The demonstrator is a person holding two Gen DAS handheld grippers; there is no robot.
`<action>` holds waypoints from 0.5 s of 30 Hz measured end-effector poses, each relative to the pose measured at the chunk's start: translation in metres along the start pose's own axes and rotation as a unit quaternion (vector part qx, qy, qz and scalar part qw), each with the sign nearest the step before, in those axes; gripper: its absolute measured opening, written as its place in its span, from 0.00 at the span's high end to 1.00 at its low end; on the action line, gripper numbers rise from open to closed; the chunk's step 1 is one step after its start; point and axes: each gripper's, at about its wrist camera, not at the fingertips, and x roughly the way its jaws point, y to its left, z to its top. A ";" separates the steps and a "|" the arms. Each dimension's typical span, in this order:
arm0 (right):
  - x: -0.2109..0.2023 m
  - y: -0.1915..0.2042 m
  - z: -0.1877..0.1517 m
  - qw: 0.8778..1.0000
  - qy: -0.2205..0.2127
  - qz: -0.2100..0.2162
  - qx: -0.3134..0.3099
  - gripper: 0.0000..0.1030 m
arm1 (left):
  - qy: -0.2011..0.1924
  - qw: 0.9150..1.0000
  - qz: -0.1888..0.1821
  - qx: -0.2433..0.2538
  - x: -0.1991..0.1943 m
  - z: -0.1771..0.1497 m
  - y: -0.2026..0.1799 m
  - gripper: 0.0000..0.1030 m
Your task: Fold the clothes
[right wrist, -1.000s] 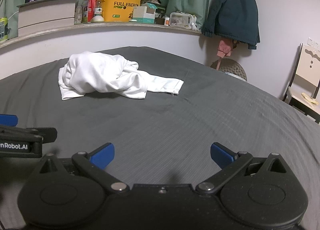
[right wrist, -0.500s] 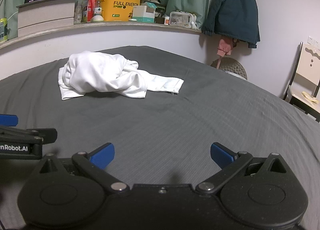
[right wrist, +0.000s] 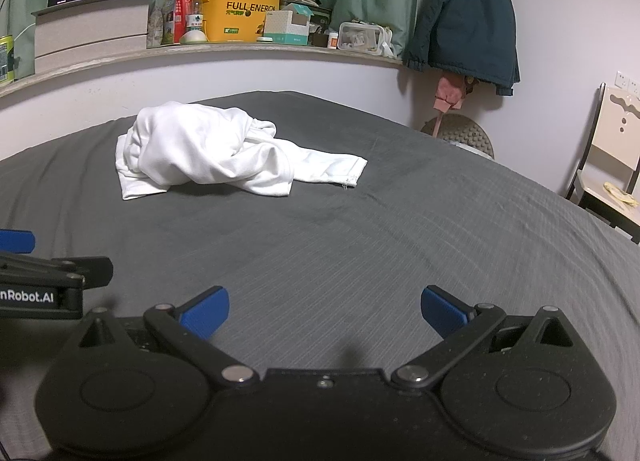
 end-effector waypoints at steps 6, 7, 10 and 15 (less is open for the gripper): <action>0.001 0.000 0.000 1.000 0.001 -0.001 -0.001 0.00 | 0.002 1.000 0.002 0.000 0.001 0.000 0.000 0.00; 0.001 0.000 0.001 1.000 0.000 -0.001 -0.001 0.00 | 0.003 1.000 0.002 0.001 0.001 0.000 0.000 0.00; 0.001 -0.001 0.000 1.000 0.000 -0.003 0.000 0.00 | 0.003 1.000 0.001 0.005 0.001 -0.001 -0.002 0.00; 0.004 -0.003 0.000 1.000 0.006 -0.002 0.004 0.00 | 0.003 1.000 0.002 0.009 0.002 0.000 -0.003 0.00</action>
